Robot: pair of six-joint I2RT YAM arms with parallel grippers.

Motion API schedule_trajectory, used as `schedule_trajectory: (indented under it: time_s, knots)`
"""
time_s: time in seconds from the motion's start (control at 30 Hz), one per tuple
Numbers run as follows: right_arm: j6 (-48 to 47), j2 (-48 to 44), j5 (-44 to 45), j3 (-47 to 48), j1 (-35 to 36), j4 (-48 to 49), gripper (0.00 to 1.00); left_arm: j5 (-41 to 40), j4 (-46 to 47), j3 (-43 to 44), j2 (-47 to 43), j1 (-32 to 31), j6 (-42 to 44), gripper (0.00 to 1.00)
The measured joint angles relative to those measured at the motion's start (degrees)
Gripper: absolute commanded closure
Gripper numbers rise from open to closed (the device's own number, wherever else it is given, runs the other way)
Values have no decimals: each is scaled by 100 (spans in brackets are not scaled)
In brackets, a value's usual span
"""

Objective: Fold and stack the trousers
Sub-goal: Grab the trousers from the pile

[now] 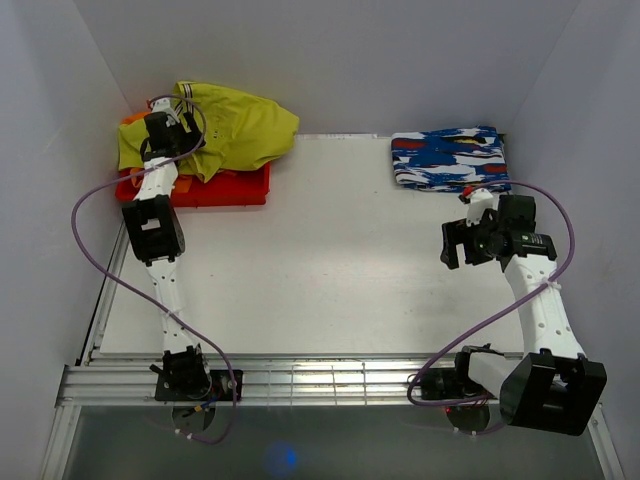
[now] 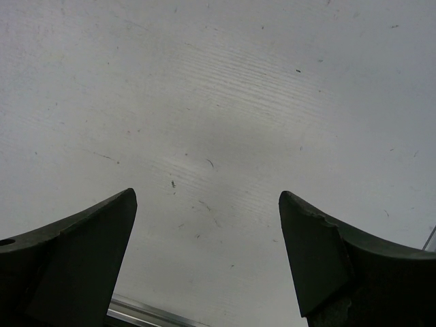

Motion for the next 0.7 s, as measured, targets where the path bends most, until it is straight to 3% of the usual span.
schedule_trajectory:
  time_s: [0.13,0.27,0.3,0.37,0.5,0.57,0.7]
  knots:
    - [-39,214,109,2,0,-2,10,-22,275,105,227,-26,52,6]
    - [-76,289,142,48,0,-15,10,59,376,192,282,-39,57,40]
    - [-83,330,151,105,0,-11,10,85,428,210,310,-31,59,55]
    - [-87,348,162,140,0,-13,10,136,498,240,363,-15,98,59]
    - [-98,391,160,264,0,-15,10,476,531,313,372,9,-66,89]
    - [-96,400,142,332,0,-15,10,748,540,337,341,-15,-201,98]
    - [-94,400,68,463,0,-11,10,1325,431,271,105,-92,-446,100]
